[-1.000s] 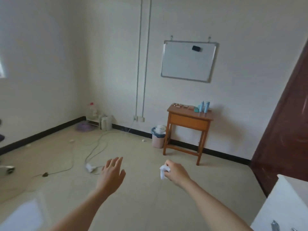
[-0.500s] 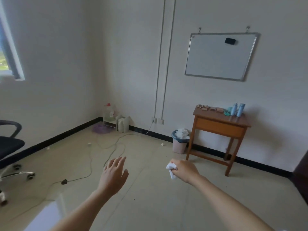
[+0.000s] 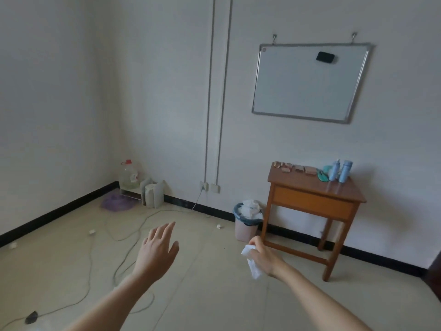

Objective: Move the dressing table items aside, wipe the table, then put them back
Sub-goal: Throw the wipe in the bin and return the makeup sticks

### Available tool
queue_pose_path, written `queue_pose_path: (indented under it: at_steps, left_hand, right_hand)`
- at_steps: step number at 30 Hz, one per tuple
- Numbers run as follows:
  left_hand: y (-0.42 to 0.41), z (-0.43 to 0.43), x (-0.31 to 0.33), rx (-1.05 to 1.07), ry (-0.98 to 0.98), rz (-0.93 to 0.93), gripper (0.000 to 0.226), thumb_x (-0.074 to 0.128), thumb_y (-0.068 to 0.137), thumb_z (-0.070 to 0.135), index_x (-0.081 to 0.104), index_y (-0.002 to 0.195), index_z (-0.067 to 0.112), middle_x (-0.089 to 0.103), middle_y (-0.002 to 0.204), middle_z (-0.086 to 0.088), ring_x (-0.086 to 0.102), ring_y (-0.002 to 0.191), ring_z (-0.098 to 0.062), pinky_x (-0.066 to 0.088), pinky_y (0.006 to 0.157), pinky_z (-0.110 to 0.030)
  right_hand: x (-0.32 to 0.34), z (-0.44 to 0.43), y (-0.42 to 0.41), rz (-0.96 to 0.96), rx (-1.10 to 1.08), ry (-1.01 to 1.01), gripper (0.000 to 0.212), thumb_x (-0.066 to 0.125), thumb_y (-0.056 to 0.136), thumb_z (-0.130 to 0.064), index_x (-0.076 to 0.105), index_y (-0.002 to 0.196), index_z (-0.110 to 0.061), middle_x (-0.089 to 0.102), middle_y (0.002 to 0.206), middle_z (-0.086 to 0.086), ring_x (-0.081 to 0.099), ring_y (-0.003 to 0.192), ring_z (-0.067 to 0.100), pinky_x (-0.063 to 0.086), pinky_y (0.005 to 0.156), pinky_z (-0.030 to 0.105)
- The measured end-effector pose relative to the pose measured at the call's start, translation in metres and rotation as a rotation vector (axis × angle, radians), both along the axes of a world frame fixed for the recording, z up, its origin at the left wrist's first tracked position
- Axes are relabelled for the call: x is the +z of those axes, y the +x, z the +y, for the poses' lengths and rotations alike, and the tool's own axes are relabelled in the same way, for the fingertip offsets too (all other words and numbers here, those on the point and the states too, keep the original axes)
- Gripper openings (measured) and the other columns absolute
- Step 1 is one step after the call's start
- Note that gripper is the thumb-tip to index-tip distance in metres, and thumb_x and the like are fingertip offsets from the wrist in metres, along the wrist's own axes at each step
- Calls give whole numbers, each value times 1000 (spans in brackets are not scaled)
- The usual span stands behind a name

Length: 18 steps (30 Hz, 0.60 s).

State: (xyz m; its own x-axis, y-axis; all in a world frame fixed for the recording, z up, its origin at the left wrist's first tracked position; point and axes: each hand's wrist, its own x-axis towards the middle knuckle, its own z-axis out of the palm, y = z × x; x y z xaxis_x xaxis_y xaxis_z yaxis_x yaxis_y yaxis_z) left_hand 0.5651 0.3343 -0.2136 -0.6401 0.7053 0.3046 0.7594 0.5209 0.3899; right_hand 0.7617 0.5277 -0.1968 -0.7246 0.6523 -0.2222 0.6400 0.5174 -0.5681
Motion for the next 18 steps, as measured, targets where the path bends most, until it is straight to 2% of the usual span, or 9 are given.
queue_pose_path:
  at_steps: [4,9,11,16,18]
  left_hand:
    - [-42,39,-26,54,-49,-59,54,43,95,31,27,144,15,35,146,-2,30,134,-21,31,105,-35]
    - [-115,102,-39,108,-58,-87,55,43,95,31,25,144,14,34,147,-5,29,134,-23,30,106,-36]
    - [-146,133,-38,98,-64,-80,55,43,95,31,25,144,14,33,147,-5,29,133,-24,30,106,-36]
    - [-221,216,-25,24,-56,-75,54,42,95,30,26,144,13,32,148,-5,28,134,-24,30,106,-37]
    - [-244,252,-22,5,-59,-82,54,42,95,29,25,144,12,32,148,-6,28,135,-24,29,107,-36]
  right_hand:
    - [-29,46,-50,-24,-26,-49,20,35,91,-22,34,108,-10,49,98,10,48,90,24,41,78,36]
    - [-41,109,-119,-73,53,29,28,36,93,-18,31,120,-11,49,111,13,51,100,26,43,84,39]
    - [-43,140,-146,-62,41,60,25,39,91,-15,31,115,-14,50,115,14,52,103,28,45,86,42]
    - [-41,217,-203,-36,-79,89,15,40,86,-18,34,98,-23,54,102,8,55,93,27,46,79,40]
    - [-40,244,-220,-29,-111,95,15,43,86,-18,39,99,-22,55,102,6,55,94,23,46,78,37]
